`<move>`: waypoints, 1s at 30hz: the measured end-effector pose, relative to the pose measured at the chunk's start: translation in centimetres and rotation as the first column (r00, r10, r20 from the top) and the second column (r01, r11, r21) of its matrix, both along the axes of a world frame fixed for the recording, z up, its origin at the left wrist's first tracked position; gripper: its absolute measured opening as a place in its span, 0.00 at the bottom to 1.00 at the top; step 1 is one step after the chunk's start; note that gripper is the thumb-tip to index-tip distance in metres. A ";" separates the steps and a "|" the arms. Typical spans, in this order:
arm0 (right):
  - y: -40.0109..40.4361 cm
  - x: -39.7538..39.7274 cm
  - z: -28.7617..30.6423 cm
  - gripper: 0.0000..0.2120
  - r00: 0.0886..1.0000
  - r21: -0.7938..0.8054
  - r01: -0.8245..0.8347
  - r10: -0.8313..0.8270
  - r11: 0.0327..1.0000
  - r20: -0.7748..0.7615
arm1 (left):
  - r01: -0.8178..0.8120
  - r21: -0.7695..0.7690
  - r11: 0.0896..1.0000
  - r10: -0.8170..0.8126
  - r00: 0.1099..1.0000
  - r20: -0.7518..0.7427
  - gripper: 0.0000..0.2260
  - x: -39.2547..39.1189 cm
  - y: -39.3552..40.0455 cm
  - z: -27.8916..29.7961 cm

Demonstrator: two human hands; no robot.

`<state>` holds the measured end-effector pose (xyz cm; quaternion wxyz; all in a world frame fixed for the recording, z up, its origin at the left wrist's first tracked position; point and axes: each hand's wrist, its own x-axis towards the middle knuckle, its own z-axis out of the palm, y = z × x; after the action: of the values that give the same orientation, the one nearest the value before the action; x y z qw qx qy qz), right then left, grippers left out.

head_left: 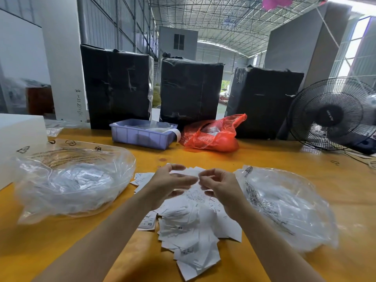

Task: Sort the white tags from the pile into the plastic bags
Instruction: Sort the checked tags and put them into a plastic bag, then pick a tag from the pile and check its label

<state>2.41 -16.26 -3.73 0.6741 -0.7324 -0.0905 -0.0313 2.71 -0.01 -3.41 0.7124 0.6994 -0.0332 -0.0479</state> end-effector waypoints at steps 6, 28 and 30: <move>0.9 0.1 -0.3 0.05 0.963 -0.254 0.029 0.042 0.967 0.268 | 0.001 0.236 0.972 -0.050 0.978 0.200 0.15 -0.1 0.3 -0.2; -3.6 1.9 -1.0 0.04 0.993 -0.717 -0.083 -0.005 0.692 -0.119 | -0.196 0.115 0.974 0.180 0.974 0.139 0.06 1.1 0.4 -1.2; -3.5 1.9 -1.3 0.09 0.998 -0.716 -0.068 0.035 0.694 -0.061 | -0.195 0.117 0.974 0.179 0.975 0.131 0.06 1.0 0.4 -1.2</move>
<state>4.29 -19.71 -5.00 0.3375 -0.9349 -0.1018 0.0408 3.74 0.34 -4.65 0.6636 0.7457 -0.0064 0.0595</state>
